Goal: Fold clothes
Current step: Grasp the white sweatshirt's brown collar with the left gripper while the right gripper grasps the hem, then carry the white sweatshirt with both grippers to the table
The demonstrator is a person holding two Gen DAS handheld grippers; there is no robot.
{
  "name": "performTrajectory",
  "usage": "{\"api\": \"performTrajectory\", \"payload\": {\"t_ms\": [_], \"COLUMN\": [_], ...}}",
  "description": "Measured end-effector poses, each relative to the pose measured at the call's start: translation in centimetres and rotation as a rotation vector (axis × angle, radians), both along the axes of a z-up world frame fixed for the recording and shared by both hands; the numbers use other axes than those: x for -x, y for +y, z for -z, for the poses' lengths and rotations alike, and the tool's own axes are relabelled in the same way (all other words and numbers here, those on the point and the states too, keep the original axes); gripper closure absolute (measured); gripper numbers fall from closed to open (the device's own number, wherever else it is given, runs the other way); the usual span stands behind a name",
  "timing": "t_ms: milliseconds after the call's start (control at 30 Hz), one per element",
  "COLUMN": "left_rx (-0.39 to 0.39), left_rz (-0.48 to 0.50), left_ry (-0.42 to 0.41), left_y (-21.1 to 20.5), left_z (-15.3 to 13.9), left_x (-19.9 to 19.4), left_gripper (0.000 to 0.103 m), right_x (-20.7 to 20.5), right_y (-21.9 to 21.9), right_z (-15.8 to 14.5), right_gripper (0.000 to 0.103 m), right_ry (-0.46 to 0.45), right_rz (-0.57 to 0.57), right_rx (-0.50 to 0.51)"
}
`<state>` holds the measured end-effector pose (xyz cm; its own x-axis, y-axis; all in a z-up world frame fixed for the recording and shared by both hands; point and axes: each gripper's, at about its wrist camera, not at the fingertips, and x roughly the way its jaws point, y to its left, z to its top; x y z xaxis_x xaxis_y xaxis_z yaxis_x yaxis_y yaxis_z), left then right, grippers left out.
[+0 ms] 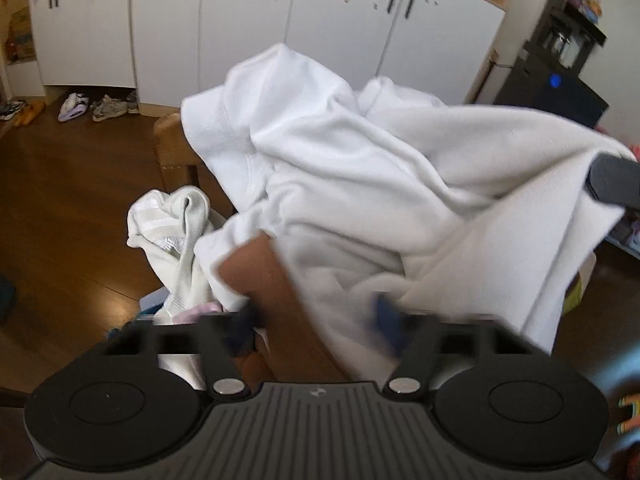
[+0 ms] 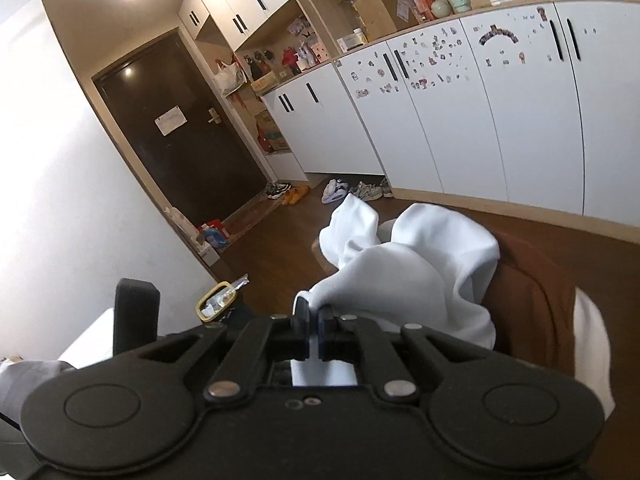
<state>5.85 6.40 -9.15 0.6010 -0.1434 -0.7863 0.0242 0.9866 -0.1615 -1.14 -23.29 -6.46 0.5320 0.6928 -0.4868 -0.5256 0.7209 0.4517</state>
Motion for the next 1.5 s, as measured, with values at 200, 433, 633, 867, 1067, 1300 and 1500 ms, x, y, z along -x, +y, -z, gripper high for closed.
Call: {"api": "performTrajectory", "payload": {"t_ms": [200, 433, 633, 867, 1067, 1300, 1500], "left_rx": [0.004, 0.022, -0.039, -0.050, -0.079, -0.174, -0.234], "left_rz": [-0.054, -0.119, -0.196, -0.358, -0.511, -0.750, -1.001], "left_ry": [-0.154, -0.385, -0.512, -0.563, -0.581, -0.525, -0.553], "left_y": [0.5, 1.9, 3.2, 7.1, 10.3, 11.6, 11.8], "left_z": [-4.5, -12.8, -17.6, -19.6, -19.9, -20.1, -22.0], "left_x": [3.6, 8.8, 16.2, 30.9, 46.2, 64.2, 74.8], "left_gripper": [0.082, 0.083, 0.083, 0.083, 0.083, 0.083, 0.083], "right_x": [0.3, 1.5, 6.1, 15.9, 28.2, 43.5, 49.8], "right_y": [1.3, 5.2, 9.8, 17.2, 25.3, 33.8, 39.4], "right_z": [-3.9, -10.0, -14.5, -17.1, -18.0, -18.0, -20.5], "right_gripper": [0.000, 0.000, 0.000, 0.000, 0.000, 0.000, 0.000], "right_ry": [-0.158, -0.344, -0.447, -0.464, -0.428, -0.321, -0.281], "right_rz": [-0.080, -0.201, -0.361, -0.597, -0.784, -1.134, -1.347], "right_rx": [-0.008, -0.097, -0.158, -0.183, -0.176, -0.234, -0.264]}}
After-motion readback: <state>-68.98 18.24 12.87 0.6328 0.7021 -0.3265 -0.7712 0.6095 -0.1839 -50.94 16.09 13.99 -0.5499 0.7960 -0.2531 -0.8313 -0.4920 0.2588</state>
